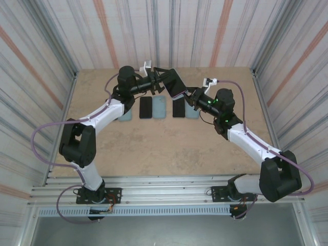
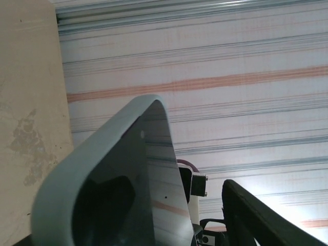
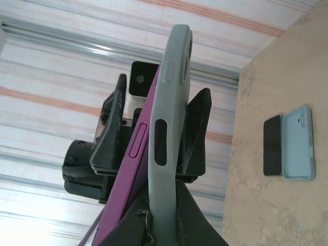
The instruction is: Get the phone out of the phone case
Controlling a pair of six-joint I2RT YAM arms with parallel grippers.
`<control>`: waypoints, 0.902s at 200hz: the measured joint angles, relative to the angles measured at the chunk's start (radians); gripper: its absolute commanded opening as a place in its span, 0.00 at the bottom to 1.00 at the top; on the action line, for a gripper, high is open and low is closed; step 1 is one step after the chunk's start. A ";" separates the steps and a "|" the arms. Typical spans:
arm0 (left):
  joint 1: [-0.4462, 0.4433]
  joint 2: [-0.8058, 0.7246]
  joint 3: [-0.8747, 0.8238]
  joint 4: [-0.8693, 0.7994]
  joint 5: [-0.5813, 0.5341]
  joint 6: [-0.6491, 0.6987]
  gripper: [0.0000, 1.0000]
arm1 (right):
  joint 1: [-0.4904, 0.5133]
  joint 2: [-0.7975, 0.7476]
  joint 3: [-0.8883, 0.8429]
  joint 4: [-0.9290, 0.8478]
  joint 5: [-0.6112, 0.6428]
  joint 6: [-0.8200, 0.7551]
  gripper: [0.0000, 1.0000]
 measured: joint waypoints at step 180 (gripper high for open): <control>-0.218 -0.264 -0.227 -0.135 -0.307 0.011 0.68 | 0.019 0.034 -0.038 0.159 0.346 -0.085 0.00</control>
